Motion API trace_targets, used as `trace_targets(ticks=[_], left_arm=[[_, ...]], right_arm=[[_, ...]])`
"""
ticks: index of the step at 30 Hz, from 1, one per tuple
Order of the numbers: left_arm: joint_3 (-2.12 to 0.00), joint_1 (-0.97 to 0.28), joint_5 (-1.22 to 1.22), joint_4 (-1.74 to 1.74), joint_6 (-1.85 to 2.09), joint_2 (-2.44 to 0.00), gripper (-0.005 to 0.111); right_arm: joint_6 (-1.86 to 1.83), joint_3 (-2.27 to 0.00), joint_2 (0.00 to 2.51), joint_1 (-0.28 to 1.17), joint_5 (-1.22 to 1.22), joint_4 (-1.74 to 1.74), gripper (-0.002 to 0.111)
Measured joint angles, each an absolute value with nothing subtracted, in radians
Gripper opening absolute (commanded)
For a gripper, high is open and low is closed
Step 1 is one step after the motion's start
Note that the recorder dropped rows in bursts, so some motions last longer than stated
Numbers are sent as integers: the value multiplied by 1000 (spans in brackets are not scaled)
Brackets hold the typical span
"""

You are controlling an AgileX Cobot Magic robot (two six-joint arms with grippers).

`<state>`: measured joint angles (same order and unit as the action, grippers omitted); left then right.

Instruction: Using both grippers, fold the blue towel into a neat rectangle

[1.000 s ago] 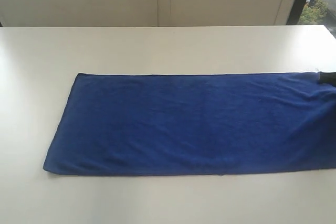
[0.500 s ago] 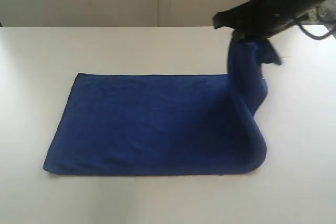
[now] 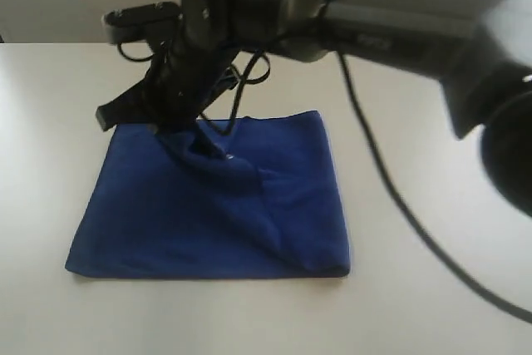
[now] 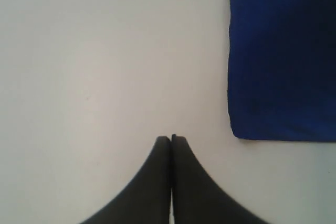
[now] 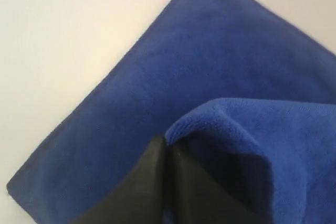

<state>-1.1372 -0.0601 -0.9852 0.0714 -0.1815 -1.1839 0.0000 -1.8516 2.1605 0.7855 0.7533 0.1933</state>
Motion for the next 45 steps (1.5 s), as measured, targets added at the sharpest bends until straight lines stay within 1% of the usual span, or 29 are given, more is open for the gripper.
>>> trace_targets(ticks=[4,10,15,24,26,27,29,32,34,36,42,44,45], left_arm=[[-1137,-60,-985,71,-181,-1184,0],[-1137,-60,-985,71,-181,-1184,0],[-1137,-60,-985,71,-181,-1184,0],[-1137,-60,-985,71,-181,-1184,0],[-1137,-60,-985,71,-181,-1184,0],[-1137,-60,-985,71,-181,-1184,0],[-1137,-60,-985,71,-181,-1184,0],[-1137,-60,-985,71,-181,-1184,0],[-1137,-60,-985,71,-181,-1184,0],[-1137,-60,-985,71,-181,-1184,0],[-1137,-60,-985,71,-181,-1184,0],[-1137,-60,-985,71,-181,-1184,0],[-1137,-60,-985,71,-181,-1184,0]], right_arm=[[22,-1913,2250,796,806,195,0],[27,-2060,2208,798,961,180,0],[27,-2095,2227,824,901,197,0],[27,-2090,2434,877,765,250,1],[24,-2090,2445,879,731,259,6],[20,-2090,2445,882,718,262,11],[16,-2090,2445,886,683,267,24],[13,-2090,2445,892,644,275,46],[12,-2090,2445,896,638,279,54],[12,-2090,2439,896,647,281,56],[12,-2090,2355,884,765,277,55],[12,-2090,2309,871,803,258,51],[12,-2090,2286,861,825,238,45]])
